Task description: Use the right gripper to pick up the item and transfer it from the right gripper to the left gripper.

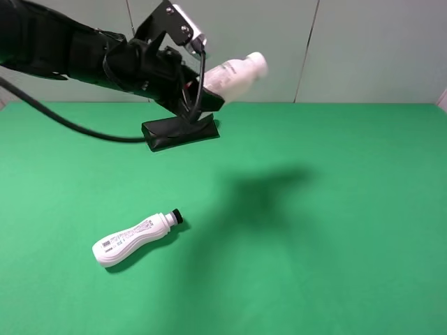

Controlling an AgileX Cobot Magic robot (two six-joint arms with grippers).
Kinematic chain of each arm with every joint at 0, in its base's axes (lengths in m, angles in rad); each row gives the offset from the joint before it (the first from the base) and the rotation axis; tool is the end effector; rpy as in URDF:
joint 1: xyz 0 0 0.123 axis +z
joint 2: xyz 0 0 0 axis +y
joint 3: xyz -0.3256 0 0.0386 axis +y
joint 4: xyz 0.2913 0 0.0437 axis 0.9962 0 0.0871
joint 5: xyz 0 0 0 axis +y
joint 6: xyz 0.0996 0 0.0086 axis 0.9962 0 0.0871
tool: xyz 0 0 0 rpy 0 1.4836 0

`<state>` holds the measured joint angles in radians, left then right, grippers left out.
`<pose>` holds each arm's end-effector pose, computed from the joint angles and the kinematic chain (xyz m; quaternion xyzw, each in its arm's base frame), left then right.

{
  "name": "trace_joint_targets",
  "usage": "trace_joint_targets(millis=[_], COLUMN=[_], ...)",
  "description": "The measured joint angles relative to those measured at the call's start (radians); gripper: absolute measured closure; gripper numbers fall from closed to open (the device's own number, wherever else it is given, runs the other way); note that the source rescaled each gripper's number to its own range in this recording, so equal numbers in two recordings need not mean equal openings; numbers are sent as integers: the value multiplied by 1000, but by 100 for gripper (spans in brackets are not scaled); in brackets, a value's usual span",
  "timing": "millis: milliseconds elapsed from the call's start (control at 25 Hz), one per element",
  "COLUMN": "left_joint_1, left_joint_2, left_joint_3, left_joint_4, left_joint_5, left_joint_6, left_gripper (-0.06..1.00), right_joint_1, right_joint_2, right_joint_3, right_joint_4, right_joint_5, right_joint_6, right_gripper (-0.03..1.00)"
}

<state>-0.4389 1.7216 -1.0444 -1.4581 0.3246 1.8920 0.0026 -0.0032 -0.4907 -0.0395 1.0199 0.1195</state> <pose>0.3650 -0.2065 0.2349 0.4401 0.7648 -0.1428 0.4484 0.0005 -0.0034 0.2946 0.0496 0.8424 0.0130 0.5364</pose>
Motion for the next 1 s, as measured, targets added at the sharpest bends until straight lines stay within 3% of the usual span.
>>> trace_joint_targets(millis=[280,480,1000], left_joint_1=[69,101,223], left_joint_2=[-46,-93,-177], left_joint_3=[18,85,275], left_joint_4=[249,375,514], left_joint_5=[-54,-89,-162], left_joint_6=[-429,-658,-952], left_gripper=[94,94,94], right_joint_1=[0,0,0], right_joint_2=[0,0,0], right_joint_3=[0,0,0], right_joint_4=[0,0,0], right_joint_5=[0,0,0], right_joint_6=[0,0,0], right_gripper=[-3,-3,-3])
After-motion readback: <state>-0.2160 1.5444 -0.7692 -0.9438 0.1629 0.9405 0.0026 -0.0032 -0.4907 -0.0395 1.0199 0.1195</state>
